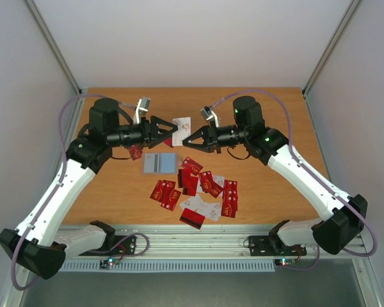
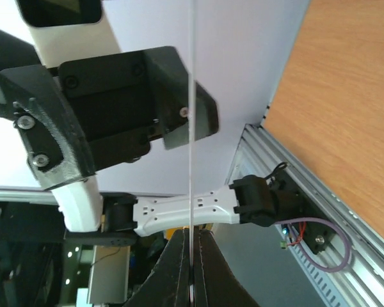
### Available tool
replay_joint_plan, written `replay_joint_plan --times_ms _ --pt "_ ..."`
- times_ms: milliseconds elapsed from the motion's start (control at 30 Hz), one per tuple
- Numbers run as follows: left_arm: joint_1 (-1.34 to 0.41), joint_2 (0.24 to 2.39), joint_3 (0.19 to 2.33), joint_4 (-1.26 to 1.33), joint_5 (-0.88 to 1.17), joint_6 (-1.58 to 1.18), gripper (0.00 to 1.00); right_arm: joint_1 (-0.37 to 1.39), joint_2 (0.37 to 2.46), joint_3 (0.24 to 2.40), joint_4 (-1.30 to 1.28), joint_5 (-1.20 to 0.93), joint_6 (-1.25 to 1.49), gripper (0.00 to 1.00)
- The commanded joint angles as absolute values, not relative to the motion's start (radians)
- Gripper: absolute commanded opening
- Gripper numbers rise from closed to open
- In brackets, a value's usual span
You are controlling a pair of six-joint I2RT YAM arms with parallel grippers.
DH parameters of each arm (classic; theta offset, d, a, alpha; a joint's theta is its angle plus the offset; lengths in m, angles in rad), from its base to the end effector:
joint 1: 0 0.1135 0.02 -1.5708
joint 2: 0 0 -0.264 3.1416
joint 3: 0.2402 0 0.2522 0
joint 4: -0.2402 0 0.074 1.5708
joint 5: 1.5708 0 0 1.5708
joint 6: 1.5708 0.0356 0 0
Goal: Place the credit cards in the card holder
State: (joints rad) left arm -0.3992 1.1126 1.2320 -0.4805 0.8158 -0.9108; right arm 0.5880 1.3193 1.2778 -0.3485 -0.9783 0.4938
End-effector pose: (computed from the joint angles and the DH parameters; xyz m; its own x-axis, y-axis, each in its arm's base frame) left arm 0.2031 -0.1138 0.4043 -0.9059 -0.2054 -0.3703 0.2910 0.3332 -0.8968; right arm 0.2236 0.1845 0.3833 -0.7280 -0.1672 -0.6649 -0.6850 0.1343 0.7161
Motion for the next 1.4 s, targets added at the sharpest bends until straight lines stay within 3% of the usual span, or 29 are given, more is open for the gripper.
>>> replay_joint_plan --times_ms 0,100,200,367,400,467,500,600,667,800,1000,1367 --pt "-0.396 1.138 1.241 -0.359 0.853 -0.946 0.54 0.584 1.344 1.336 -0.234 -1.085 0.529 0.01" --pt "-0.394 1.147 1.235 -0.341 0.844 -0.937 0.48 0.584 1.358 1.361 -0.228 -1.103 0.52 0.01" --pt "-0.394 1.15 1.217 -0.262 0.865 -0.958 0.35 0.582 1.369 1.37 -0.211 -1.113 0.525 0.01" --pt "-0.392 1.153 1.229 -0.254 0.863 -0.948 0.03 0.581 1.393 1.369 -0.118 -1.137 0.589 0.01" --pt "-0.392 1.151 1.227 -0.251 0.86 -0.94 0.01 0.58 1.4 1.369 -0.102 -1.142 0.599 0.01" --pt "-0.391 1.148 1.226 -0.245 0.858 -0.933 0.0 0.576 1.41 1.375 -0.093 -1.141 0.607 0.02" --pt "-0.39 1.147 1.224 -0.241 0.859 -0.933 0.0 0.573 1.413 1.379 -0.099 -1.138 0.604 0.08" --pt "-0.377 1.151 1.233 -0.289 0.848 -0.907 0.0 0.554 1.422 1.422 -0.247 -1.104 0.529 0.51" --pt "-0.353 1.156 1.26 -0.398 0.815 -0.855 0.0 0.539 1.432 1.481 -0.448 -1.045 0.416 0.62" --pt "-0.287 1.184 1.317 -0.734 0.685 -0.643 0.0 0.528 1.494 1.595 -0.825 -0.866 0.21 0.65" --pt "-0.241 1.284 1.28 -0.978 0.572 -0.286 0.0 0.528 1.566 1.569 -0.919 -0.774 0.114 0.62" --pt "-0.088 1.514 1.149 -0.886 0.728 -0.061 0.0 0.54 1.731 1.55 -0.893 -0.769 0.044 0.6"
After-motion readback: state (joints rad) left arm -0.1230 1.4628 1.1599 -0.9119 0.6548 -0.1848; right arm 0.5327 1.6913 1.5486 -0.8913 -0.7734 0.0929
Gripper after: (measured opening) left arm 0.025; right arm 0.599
